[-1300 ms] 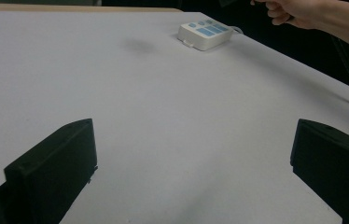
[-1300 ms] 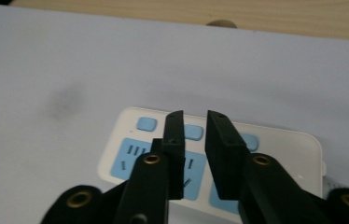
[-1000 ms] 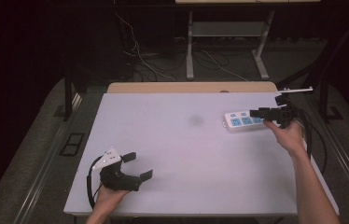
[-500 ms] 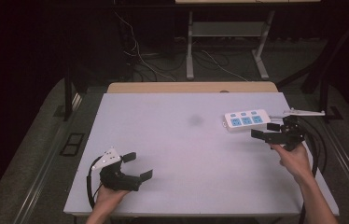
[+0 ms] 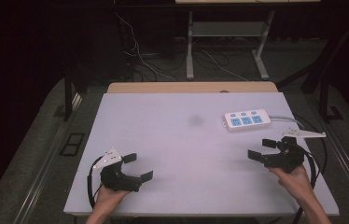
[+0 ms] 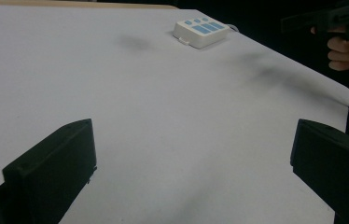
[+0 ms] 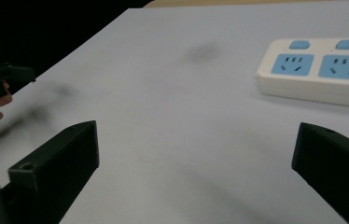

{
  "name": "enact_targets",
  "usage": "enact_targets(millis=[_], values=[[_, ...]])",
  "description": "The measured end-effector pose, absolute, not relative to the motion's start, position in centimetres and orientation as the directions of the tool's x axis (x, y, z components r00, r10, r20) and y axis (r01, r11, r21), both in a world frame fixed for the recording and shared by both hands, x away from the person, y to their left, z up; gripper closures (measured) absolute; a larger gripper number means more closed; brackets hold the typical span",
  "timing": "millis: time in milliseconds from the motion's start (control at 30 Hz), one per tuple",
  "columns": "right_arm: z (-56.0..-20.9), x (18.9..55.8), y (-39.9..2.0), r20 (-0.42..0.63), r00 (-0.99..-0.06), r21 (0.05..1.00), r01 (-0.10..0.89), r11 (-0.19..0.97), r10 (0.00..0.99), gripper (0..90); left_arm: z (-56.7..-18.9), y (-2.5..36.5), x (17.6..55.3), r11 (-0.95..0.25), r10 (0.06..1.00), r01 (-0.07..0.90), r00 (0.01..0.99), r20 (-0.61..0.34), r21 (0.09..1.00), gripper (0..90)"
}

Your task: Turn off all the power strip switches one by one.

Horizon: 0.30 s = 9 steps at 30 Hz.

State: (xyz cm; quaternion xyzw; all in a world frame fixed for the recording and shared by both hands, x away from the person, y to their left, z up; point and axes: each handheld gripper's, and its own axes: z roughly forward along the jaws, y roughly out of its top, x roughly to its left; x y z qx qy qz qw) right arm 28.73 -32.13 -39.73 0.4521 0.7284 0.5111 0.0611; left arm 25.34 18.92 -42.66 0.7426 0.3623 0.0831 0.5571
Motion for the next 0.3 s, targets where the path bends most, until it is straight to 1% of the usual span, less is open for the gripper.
enact_targets(millis=[300], values=[[-41.3,26.5,-31.1,0.365,-0.621,0.801,0.589,0.106,0.694,0.5,-42.7,18.9,25.4,-0.125,0.632,0.45,0.723,-0.278,0.884,0.0]])
